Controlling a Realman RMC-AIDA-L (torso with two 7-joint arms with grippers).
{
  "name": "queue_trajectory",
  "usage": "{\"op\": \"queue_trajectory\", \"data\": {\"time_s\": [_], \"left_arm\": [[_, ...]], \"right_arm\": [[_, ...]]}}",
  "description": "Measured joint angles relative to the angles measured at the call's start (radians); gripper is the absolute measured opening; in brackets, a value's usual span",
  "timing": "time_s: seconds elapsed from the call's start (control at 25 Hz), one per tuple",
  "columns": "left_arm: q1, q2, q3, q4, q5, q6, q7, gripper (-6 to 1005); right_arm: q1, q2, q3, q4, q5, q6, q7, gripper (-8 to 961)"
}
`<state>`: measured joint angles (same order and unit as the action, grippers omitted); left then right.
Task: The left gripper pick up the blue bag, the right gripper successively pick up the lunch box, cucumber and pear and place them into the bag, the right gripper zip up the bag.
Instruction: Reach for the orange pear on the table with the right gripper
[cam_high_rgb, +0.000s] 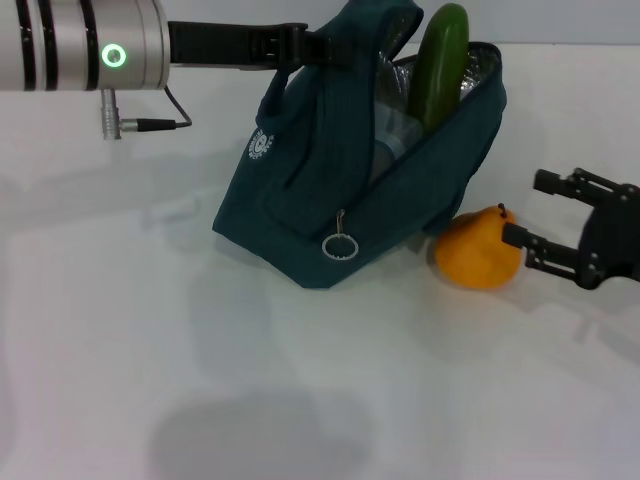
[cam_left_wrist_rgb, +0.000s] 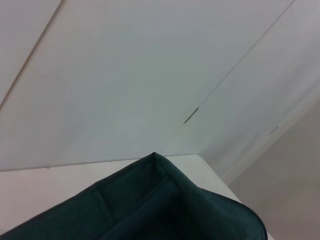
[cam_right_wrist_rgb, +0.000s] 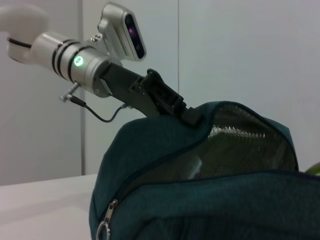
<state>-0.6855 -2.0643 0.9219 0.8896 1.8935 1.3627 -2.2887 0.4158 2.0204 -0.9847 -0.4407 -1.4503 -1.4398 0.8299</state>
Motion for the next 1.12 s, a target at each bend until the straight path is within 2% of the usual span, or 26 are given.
{"op": "queue_trajectory", "data": {"time_s": [0.08, 0.2, 0.52, 0.72, 0.96, 1.12], "left_arm": [[0.000, 0.000, 0.000, 0.000, 0.001, 0.000, 0.000, 66], [0.000, 0.000, 0.000, 0.000, 0.001, 0.000, 0.000, 66], [0.000, 0.000, 0.000, 0.000, 0.000, -0.002, 0.002, 66], [-0.002, 0.000, 0.000, 0.000, 0.000, -0.002, 0.008, 66], [-0.001, 0.000, 0.000, 0.000, -0.001, -0.002, 0.013, 66], [0.000, -0.002, 0.000, 0.000, -0.001, -0.002, 0.013, 66]], "right_arm": [[0.015, 0.002, -0.001, 0.010, -0.002, 0.008, -0.006, 737], [0.031, 0.003, -0.001, 0.024, -0.004, 0.015, -0.009, 684], [0.037, 0.003, -0.002, 0.028, -0.006, 0.028, -0.010, 591], [0.037, 0.004, -0.002, 0.029, -0.006, 0.029, -0.011, 450], [0.037, 0.004, -0.008, 0.030, -0.005, 0.030, -0.011, 228], [0.040, 0.005, -0.012, 0.038, -0.003, 0.034, -0.011, 134]]}}
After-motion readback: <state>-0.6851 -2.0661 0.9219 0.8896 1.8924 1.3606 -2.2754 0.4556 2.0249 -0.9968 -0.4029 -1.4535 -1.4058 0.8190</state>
